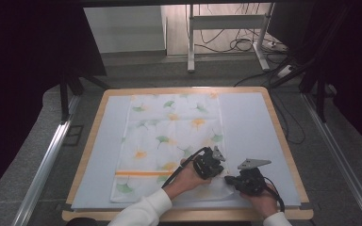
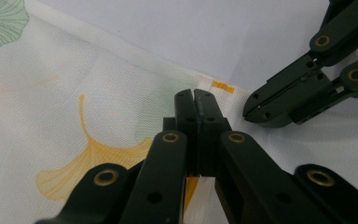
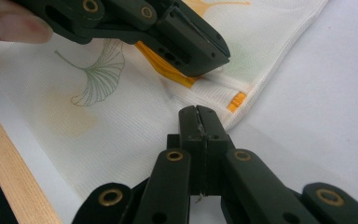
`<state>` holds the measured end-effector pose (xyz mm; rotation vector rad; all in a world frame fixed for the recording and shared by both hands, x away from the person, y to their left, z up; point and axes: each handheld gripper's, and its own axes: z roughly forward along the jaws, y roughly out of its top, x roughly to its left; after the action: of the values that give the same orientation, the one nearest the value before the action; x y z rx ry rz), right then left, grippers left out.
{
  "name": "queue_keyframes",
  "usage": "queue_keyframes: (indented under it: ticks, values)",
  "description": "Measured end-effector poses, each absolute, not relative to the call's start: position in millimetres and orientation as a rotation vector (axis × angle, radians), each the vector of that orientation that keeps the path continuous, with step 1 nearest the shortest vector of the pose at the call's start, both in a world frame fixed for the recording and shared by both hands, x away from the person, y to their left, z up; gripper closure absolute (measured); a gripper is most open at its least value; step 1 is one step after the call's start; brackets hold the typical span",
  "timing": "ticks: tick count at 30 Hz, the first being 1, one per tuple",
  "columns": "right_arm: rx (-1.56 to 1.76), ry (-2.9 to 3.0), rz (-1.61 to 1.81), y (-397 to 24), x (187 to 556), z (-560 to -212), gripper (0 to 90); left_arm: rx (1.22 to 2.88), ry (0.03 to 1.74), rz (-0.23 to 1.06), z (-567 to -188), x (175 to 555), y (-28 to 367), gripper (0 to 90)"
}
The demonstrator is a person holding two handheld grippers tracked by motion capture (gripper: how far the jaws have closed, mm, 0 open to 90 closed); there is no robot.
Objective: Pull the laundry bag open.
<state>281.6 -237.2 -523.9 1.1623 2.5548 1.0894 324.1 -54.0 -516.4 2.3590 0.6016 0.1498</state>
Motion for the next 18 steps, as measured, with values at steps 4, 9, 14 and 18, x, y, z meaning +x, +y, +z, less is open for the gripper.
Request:
queue_keyframes:
  ticks: [4,9,14,18]
  values:
    - [1.159,2.555,1.092,-237.5,282.1,-524.1,89.6,2.369,0.597,0.153,-515.9,324.0,-52.1,90.0]
    - [1.158,2.556,1.093,-237.6,282.1,-524.2,89.6,2.373,0.599,0.146,-515.7,324.9,-47.8,90.0]
    - [1.156,2.557,1.092,-237.6,282.2,-524.1,89.6,2.371,0.594,0.150,-515.2,323.9,-46.5,90.0]
    - [1.155,2.557,1.092,-237.6,282.1,-524.1,89.6,2.375,0.599,0.151,-514.6,322.5,-43.6,90.0]
